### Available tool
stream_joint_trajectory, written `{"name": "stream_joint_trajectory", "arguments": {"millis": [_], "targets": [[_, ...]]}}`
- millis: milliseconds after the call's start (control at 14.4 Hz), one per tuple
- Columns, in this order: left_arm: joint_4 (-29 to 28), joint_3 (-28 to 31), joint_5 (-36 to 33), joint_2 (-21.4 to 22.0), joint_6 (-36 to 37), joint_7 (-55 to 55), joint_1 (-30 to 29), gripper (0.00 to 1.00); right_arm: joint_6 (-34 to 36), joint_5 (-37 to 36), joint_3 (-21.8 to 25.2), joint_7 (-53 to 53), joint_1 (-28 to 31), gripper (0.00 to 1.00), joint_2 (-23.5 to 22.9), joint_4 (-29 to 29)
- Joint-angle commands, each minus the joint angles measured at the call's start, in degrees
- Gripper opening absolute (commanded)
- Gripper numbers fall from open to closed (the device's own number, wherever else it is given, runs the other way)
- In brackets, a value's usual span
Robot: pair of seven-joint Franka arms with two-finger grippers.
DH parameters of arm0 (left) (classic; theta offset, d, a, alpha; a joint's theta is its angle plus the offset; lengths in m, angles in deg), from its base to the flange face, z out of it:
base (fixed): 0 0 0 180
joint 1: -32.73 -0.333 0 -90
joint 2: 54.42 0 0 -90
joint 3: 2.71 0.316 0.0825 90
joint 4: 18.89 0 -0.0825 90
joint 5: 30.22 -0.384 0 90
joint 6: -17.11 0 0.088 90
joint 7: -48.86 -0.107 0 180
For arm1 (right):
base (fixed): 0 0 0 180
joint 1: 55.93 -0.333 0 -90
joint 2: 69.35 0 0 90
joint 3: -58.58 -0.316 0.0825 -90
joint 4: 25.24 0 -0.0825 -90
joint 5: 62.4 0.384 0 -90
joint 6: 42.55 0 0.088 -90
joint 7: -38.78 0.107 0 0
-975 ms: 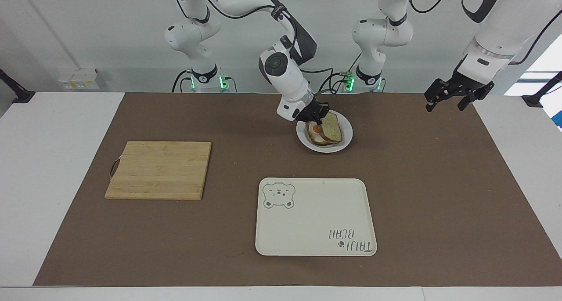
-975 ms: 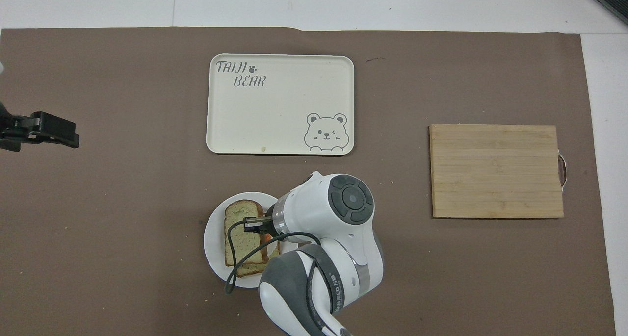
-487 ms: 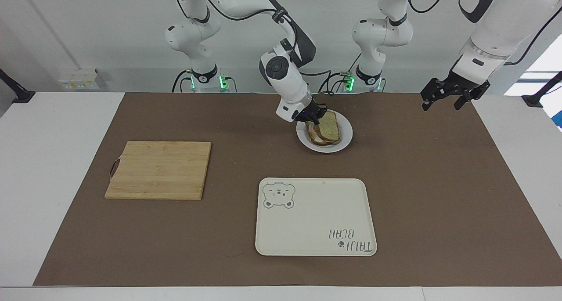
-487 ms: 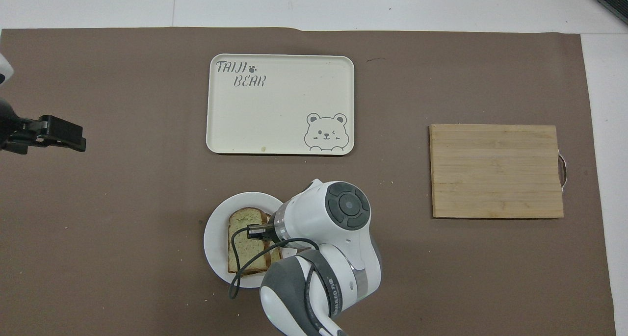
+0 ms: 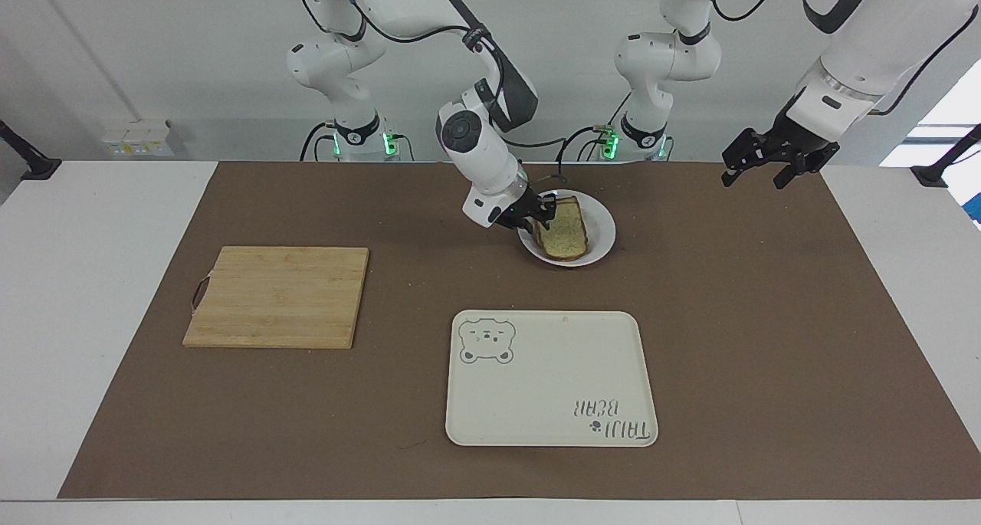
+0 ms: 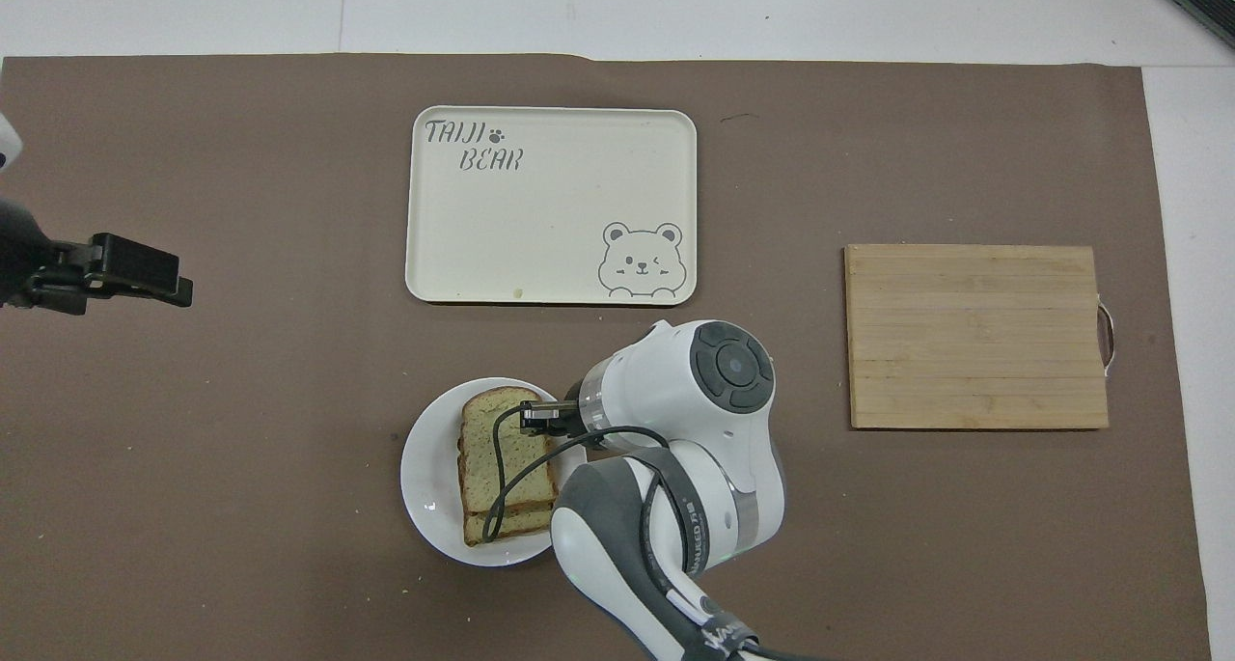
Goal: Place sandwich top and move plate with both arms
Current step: 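Withdraw the right gripper while the left gripper reaches toward the plate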
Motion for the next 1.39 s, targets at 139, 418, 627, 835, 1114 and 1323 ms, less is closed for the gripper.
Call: {"name": "stream_joint_trajectory", "arguments": {"millis": [139, 418, 627, 835, 1114, 1323], "targets": [[-5.5, 0.36, 0.59, 3.67, -1.51, 0.37, 0.31, 1.0, -0.16, -7.65, -0.18, -1.2, 5.21, 1.0, -0.19, 1.95], [-7.09, 0.36, 0.93, 4.02, -2.57, 0.2, 0.22, 1.0, 0.71, -13.08, -0.01, -1.38, 9.95, 1.0, 2.0, 2.3], [-14.27, 0.36, 5.84, 5.33, -9.14, -3.56, 0.22, 1.0, 4.39, -18.19, -0.1, -1.64, 13.65, 1.0, 4.11, 3.26], [-19.38, 0.36, 11.73, 5.6, -13.64, -9.8, 0.31, 1.0, 11.33, -21.79, -0.01, -1.64, 16.72, 1.0, 5.43, 5.72], [-28.07, 0.36, 19.29, 5.52, -18.56, -21.48, 0.31, 1.0, 17.93, -26.47, -0.1, -2.69, 21.29, 1.0, 6.84, 8.63], [-34.93, 0.36, 22.64, 5.43, -22.95, -28.0, 0.48, 1.0, 19.96, -26.64, 0.08, -2.87, 24.46, 1.0, 9.2, 8.8]]}}
